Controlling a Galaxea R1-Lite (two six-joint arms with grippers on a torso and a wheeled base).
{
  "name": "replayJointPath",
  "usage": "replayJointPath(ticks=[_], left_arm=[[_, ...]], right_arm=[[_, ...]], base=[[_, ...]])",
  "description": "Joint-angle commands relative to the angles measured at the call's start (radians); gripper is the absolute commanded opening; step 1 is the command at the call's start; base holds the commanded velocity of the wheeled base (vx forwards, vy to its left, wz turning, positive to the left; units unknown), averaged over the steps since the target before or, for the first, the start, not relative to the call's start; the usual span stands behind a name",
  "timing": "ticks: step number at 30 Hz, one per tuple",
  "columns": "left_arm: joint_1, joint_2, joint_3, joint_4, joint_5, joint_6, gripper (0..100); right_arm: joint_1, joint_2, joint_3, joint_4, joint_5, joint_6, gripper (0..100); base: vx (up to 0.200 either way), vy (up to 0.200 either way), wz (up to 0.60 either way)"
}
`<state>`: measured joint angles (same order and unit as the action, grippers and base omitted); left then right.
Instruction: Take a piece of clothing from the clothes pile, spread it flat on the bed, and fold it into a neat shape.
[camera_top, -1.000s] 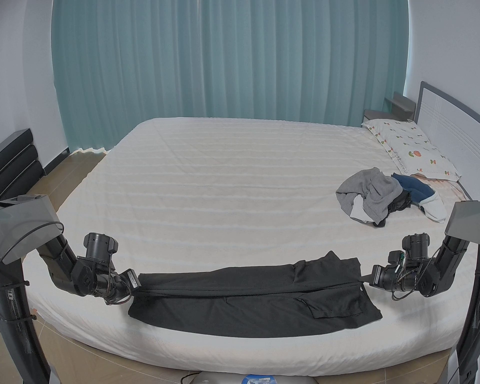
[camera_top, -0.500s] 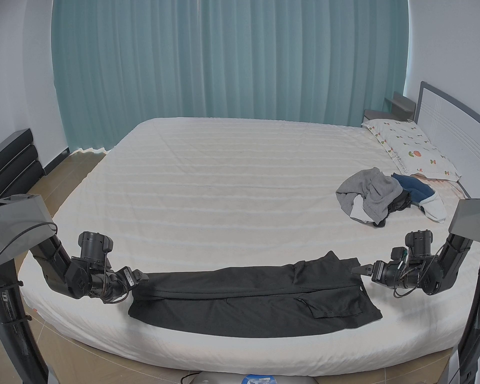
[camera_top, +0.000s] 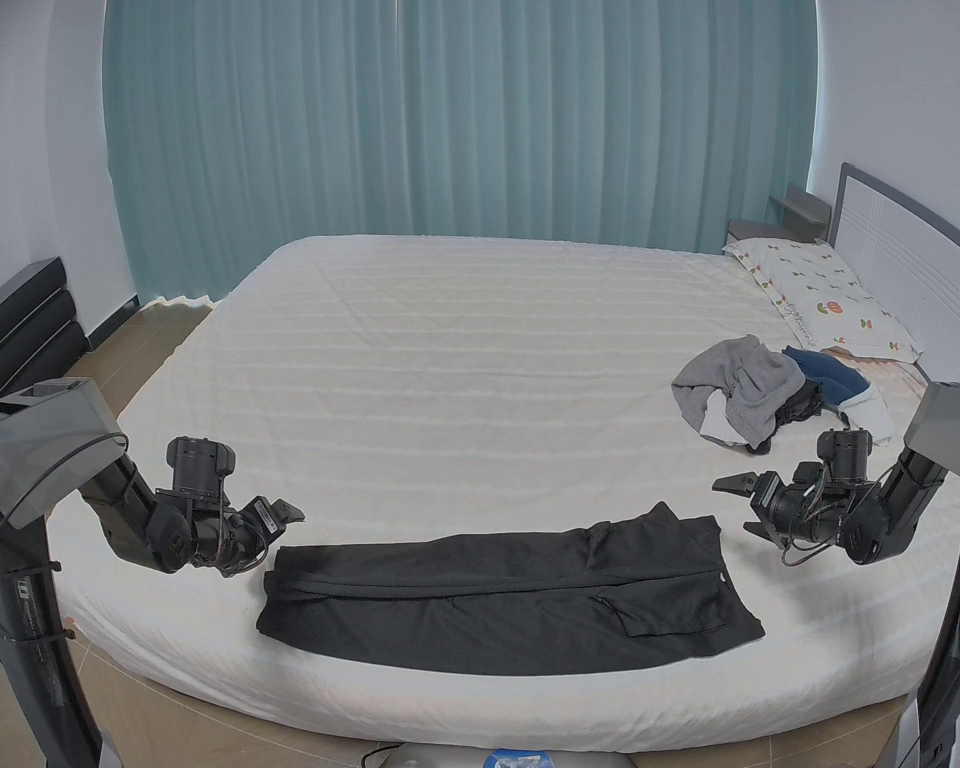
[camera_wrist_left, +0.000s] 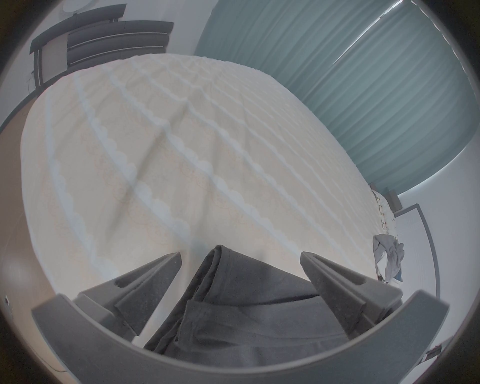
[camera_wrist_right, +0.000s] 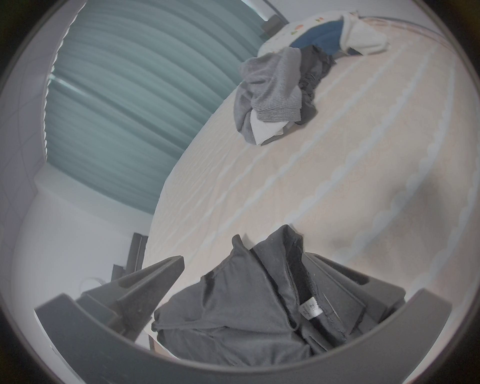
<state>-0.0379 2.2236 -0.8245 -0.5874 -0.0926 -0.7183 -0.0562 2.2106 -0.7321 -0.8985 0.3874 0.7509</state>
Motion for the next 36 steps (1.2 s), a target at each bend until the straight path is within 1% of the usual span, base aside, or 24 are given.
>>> replayJointPath(ticks=[1, 9, 10, 18, 25, 27, 28, 29, 31, 36], left_arm=[[-0.005, 0.07, -0.047, -0.003, 0.002, -0.003, 100], [-0.01, 0.071, -0.064, -0.002, -0.001, -0.004, 100], [-0.013, 0.071, -0.064, -0.002, 0.001, -0.004, 0], [-0.022, 0.073, -0.051, -0.002, 0.008, 0.007, 0], [-0.005, 0.074, -0.067, -0.002, 0.017, -0.004, 0], [0.006, 0.067, -0.067, -0.022, 0.017, -0.053, 0], [0.006, 0.067, -0.067, -0.022, 0.017, -0.053, 0], [0.007, 0.067, -0.067, -0.057, 0.017, -0.099, 0], [0.01, 0.068, -0.058, -0.098, 0.017, -0.138, 0], [0.029, 0.068, -0.048, -0.126, 0.016, -0.153, 0]], right_arm=[[-0.002, 0.077, -0.041, -0.002, 0.002, 0.033, 100], [-0.01, 0.084, -0.046, -0.002, 0.005, 0.065, 100], [-0.011, 0.086, -0.047, -0.002, 0.005, 0.065, 100], [-0.022, 0.087, -0.047, -0.002, 0.005, 0.065, 100], [-0.027, 0.086, -0.039, -0.002, 0.005, 0.067, 100], [-0.025, 0.084, -0.036, -0.002, 0.004, 0.067, 100], [-0.025, 0.084, -0.036, -0.002, 0.004, 0.067, 100], [-0.024, 0.084, -0.036, -0.002, 0.002, 0.067, 100], [-0.022, 0.084, -0.036, -0.002, 0.001, 0.067, 100], [-0.019, 0.083, -0.035, 0.0, -0.002, 0.067, 100]], base=[[0.0, 0.0, 0.0], [0.0, 0.0, 0.0], [0.0, 0.0, 0.0], [0.0, 0.0, 0.0], [0.0, 0.0, 0.0], [0.0, 0.0, 0.0], [0.0, 0.0, 0.0], [0.0, 0.0, 0.0], [0.0, 0.0, 0.0], [0.0, 0.0, 0.0]])
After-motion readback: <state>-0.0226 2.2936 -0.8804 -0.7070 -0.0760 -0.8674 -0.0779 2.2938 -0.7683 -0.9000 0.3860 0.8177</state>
